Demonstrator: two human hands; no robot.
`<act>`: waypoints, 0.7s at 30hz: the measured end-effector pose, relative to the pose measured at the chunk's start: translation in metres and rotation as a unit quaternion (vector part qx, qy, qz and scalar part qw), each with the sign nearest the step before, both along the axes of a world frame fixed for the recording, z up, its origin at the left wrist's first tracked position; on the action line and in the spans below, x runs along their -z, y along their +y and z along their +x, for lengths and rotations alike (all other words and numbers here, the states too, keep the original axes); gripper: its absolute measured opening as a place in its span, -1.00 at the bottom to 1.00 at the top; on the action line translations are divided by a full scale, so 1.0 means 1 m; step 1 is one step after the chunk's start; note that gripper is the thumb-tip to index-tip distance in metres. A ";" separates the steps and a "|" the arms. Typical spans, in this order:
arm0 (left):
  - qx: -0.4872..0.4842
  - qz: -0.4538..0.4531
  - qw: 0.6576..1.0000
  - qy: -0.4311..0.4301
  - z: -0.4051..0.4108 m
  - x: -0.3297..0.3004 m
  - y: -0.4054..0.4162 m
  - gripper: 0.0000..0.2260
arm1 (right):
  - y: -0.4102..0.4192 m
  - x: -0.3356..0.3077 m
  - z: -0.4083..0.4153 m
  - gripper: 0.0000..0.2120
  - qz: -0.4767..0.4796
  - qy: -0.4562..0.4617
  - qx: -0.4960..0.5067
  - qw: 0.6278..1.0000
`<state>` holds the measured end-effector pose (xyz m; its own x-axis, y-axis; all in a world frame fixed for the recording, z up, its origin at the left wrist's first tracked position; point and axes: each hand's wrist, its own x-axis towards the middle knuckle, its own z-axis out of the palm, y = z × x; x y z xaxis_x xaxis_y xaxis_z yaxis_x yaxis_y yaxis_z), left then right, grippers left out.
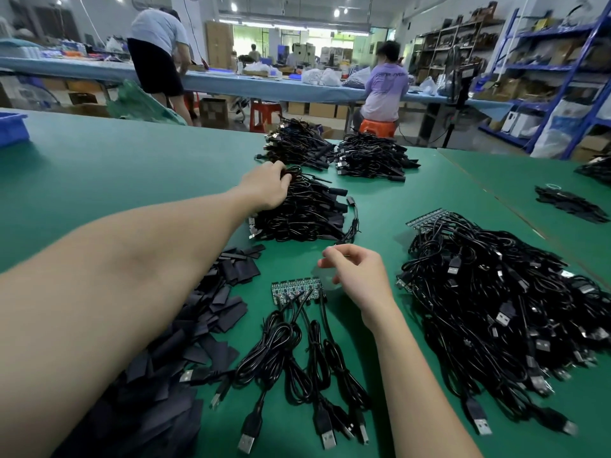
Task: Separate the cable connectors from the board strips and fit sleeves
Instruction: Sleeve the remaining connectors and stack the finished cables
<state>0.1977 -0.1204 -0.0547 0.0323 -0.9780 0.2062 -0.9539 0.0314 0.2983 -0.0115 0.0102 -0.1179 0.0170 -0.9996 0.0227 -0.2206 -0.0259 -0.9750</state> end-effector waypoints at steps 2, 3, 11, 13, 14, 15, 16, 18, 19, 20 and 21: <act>0.002 -0.001 1.000 -0.021 0.005 0.001 -0.006 -0.57 | -0.001 0.002 0.001 -0.85 0.002 0.000 -0.005 1.000; 0.003 -0.027 0.999 -0.030 0.007 0.000 -0.008 -0.57 | -0.001 0.002 0.001 -0.85 0.002 0.003 -0.007 1.000; 0.037 -0.058 0.997 -0.045 -0.001 -0.006 0.002 -0.57 | -0.001 0.003 0.002 -0.84 -0.004 0.034 -0.021 0.999; 0.046 -0.135 0.990 -0.006 -0.009 -0.011 0.015 -0.60 | -0.001 0.002 0.001 -0.84 -0.005 0.035 -0.026 0.999; 0.052 -0.167 0.984 0.020 -0.015 -0.013 0.024 -0.62 | -0.001 0.001 0.000 -0.84 -0.006 0.036 -0.025 0.999; 0.059 -0.191 0.978 0.052 -0.020 -0.013 0.035 -0.64 | -0.002 0.000 -0.001 -0.84 -0.008 0.038 -0.024 0.999; 0.066 -0.207 0.972 0.084 -0.025 -0.012 0.047 -0.67 | -0.003 -0.001 -0.002 -0.84 -0.012 0.044 -0.021 0.999; 0.073 -0.216 0.963 0.144 -0.034 -0.003 0.075 -0.78 | -0.004 -0.002 -0.005 -0.85 -0.021 0.067 -0.016 0.997; 0.072 -0.205 0.962 0.166 -0.037 0.004 0.089 -0.84 | -0.004 -0.003 -0.006 -0.85 -0.027 0.083 -0.017 0.996; 0.070 -0.182 0.964 0.179 -0.040 0.012 0.102 -0.89 | -0.004 -0.004 -0.008 -0.86 -0.030 0.104 -0.020 0.994; 0.068 -0.148 0.970 0.180 -0.042 0.020 0.113 -0.91 | -0.005 -0.005 -0.010 -0.87 -0.033 0.135 -0.025 0.990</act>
